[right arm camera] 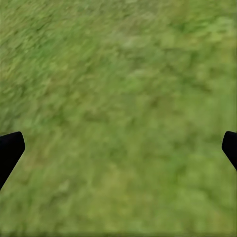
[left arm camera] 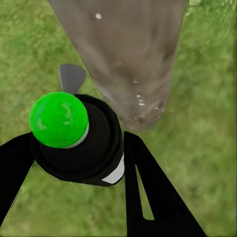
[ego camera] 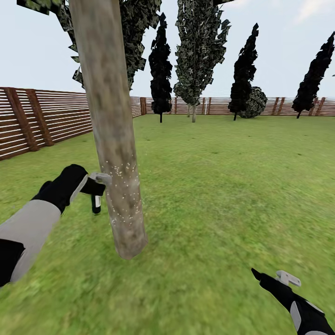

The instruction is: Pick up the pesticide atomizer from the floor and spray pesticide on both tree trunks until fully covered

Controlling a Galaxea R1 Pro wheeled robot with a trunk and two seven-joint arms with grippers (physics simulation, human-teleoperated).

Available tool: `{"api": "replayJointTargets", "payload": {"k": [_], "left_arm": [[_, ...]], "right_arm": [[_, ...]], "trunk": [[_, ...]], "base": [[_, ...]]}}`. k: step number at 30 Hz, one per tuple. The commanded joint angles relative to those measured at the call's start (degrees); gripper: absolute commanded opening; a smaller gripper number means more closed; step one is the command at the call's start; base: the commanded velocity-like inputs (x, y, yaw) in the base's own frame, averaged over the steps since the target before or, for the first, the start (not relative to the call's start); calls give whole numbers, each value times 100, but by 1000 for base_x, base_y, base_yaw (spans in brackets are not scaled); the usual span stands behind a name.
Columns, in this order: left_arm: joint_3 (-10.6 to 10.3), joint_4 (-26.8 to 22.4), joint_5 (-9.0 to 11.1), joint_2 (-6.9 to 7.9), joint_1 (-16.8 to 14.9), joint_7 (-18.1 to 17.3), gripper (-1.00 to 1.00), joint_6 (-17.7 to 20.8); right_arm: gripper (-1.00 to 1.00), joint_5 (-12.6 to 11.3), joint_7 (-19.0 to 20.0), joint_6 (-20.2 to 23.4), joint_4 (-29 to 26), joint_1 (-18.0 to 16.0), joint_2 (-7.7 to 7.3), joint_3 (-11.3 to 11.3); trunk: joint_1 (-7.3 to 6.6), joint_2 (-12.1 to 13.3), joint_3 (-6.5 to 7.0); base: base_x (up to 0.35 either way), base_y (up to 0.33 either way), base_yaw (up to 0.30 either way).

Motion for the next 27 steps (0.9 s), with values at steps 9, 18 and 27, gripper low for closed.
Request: {"api": "replayJointTargets", "payload": {"k": [9,18,27], "left_arm": [[-304,1067,-8,-39,-1438,-21,-100,29],[-652,1636,-11,-178,-2334,-27,-100,36],[-937,2421,-19,-198,-2969,-637,-100,48]], "right_arm": [[100,0,0,0,0,0,1,0],[100,0,0,0,0,0,-3,0],[100,0,0,0,0,0,-4,0]], "trunk": [[0,0,-1],[0,0,-1],[0,0,-1]], "base": [[0,0,0],[0,0,0],[0,0,0]]}}
